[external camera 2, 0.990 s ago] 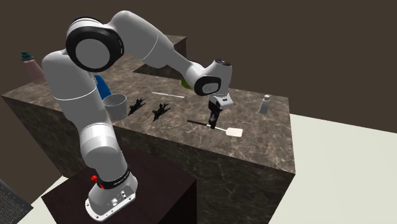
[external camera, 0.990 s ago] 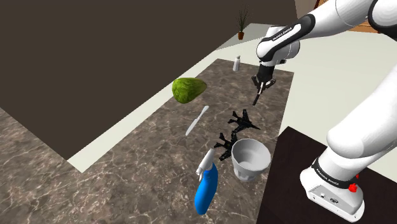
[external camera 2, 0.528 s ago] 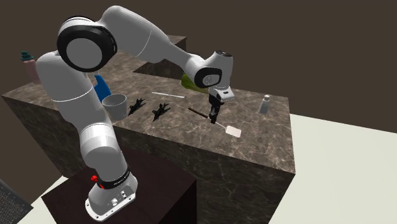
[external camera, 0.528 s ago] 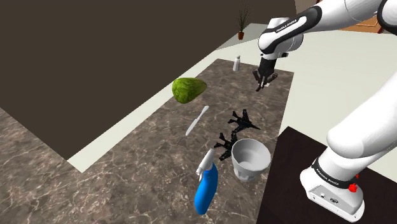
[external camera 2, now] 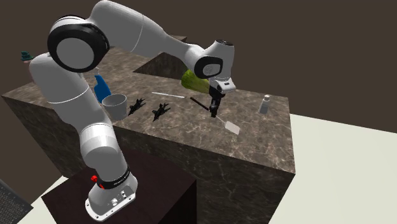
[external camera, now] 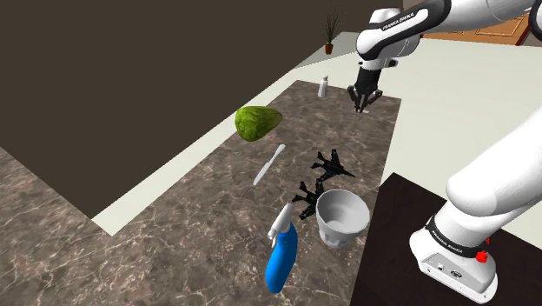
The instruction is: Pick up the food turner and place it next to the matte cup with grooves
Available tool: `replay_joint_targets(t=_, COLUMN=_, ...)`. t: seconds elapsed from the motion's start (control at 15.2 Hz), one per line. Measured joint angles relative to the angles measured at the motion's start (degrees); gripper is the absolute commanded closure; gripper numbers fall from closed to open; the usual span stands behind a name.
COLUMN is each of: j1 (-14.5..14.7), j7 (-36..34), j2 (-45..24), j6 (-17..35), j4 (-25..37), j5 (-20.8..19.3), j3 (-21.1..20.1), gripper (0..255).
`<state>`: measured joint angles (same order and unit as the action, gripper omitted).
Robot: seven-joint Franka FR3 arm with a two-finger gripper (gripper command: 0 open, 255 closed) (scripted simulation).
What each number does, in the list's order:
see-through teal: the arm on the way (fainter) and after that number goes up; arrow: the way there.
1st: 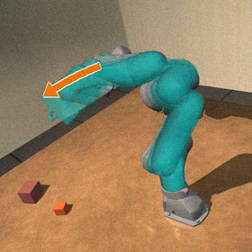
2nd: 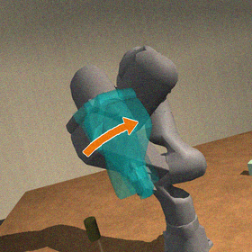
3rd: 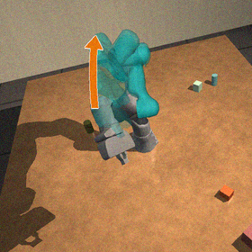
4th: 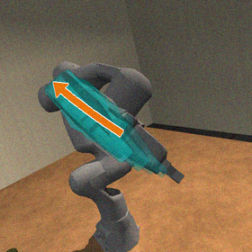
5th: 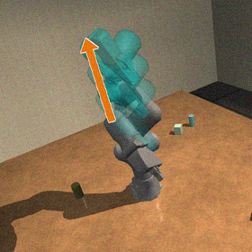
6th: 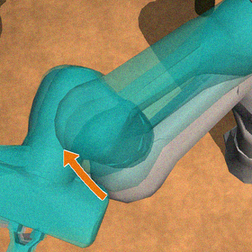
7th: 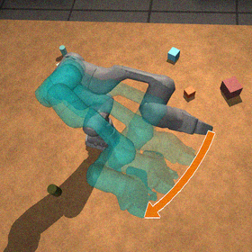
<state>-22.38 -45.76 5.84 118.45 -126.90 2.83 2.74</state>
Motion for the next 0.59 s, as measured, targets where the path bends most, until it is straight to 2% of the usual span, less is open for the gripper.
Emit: replay_joint_targets(t=0.59, j1=-0.01, j7=-0.47, j2=2.13, j6=-7.05, j4=4.93, j5=-0.26, j3=-0.04, gripper=255)
